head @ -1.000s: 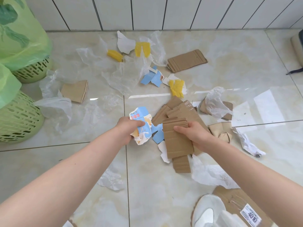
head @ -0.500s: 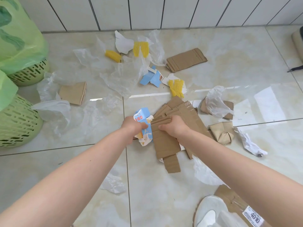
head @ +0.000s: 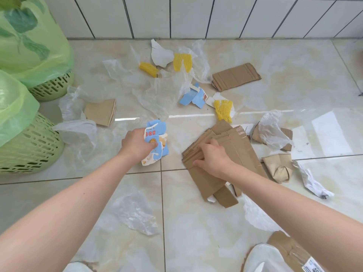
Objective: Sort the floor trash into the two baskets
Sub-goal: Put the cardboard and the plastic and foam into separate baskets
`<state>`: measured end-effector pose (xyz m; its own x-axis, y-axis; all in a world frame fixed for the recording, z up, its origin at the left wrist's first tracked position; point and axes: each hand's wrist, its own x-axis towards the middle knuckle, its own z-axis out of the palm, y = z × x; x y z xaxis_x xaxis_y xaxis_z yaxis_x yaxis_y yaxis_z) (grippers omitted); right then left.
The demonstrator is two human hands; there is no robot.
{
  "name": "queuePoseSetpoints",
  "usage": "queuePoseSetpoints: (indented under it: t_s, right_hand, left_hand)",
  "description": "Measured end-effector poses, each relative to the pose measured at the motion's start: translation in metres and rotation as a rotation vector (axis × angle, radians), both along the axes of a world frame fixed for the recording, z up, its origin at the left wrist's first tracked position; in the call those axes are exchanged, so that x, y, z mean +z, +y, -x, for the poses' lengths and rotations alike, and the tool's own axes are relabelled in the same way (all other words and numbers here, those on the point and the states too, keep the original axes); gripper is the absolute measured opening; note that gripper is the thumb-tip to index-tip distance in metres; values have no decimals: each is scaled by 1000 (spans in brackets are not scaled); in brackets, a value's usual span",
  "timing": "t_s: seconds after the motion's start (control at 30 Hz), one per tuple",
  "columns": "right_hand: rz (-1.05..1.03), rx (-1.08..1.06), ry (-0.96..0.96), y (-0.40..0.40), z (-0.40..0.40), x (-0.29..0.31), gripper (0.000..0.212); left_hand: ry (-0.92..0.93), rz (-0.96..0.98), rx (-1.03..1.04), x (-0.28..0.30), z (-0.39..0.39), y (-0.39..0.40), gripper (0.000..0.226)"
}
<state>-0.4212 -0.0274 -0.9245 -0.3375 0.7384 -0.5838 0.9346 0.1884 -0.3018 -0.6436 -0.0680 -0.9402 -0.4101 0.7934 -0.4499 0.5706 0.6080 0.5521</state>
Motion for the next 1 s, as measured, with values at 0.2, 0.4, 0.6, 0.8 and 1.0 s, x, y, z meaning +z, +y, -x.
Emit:
queuePoseSetpoints:
  t_s: [0.2, 0.4, 0.6, 0.8, 1.0]
  right_hand:
    - [132, -108, 100, 5, -1, -5, 62]
    - [237, -220, 364, 10, 5, 5, 27]
    - [237, -330, 568, 11, 33, 32, 21]
    - [242, -325, 624, 11, 65, 51, 21]
    - [307, -315, 658, 16, 114, 74, 24]
  left_hand:
    - [177, -2, -97, -8, 19, -5, 16]
    - [3, -38, 10, -7, 23, -32, 15]
    - [-96, 48, 71, 7, 18, -66, 5]
    - [-290, 46, 158, 24, 21, -99, 9]
    - [-436, -47, 306, 50, 54, -113, 11]
